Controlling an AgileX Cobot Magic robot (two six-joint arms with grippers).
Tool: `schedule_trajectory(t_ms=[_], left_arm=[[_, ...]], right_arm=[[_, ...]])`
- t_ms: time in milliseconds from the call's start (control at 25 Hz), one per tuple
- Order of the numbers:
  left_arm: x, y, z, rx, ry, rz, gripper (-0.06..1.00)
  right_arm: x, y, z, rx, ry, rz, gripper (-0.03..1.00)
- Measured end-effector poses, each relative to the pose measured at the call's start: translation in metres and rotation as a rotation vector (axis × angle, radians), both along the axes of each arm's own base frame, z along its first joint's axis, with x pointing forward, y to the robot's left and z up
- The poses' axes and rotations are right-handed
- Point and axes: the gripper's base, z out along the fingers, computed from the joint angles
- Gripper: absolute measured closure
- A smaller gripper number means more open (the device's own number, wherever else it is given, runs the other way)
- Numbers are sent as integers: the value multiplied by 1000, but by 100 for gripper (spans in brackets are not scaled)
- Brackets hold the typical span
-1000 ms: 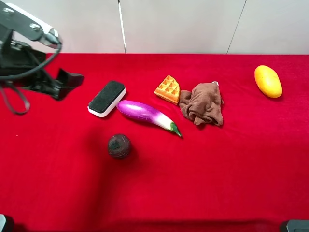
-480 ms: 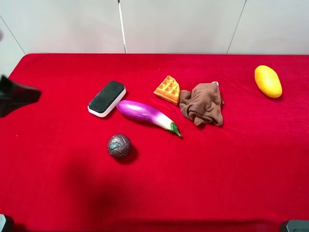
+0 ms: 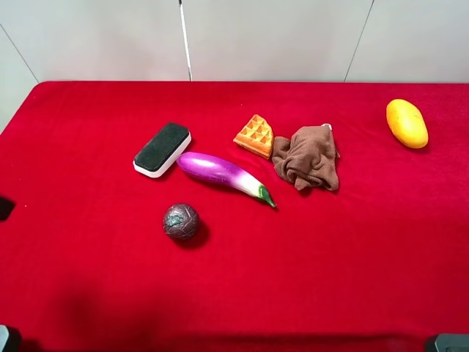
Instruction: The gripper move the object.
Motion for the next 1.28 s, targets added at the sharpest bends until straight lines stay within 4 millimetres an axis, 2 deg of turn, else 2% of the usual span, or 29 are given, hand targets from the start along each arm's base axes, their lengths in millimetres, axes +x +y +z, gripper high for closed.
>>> schedule_trajectory(t_ms=[280,480,760,960,1280], left_arm=[[-11,4,-7,39,116,15,2],[-17,4,-27,37,192,15,2],[-17,4,-27,29,185,17,2],[-22,9,-24,4,77,49,2],[-44,23,-13,-71,-120,96,2]], right_arm=[[0,0,0,0,0,0,34],[0,0,0,0,0,0,34],[0,0,0,0,0,0,34],[0,0,0,0,0,0,34],[0,0,0,2,0,2,34]])
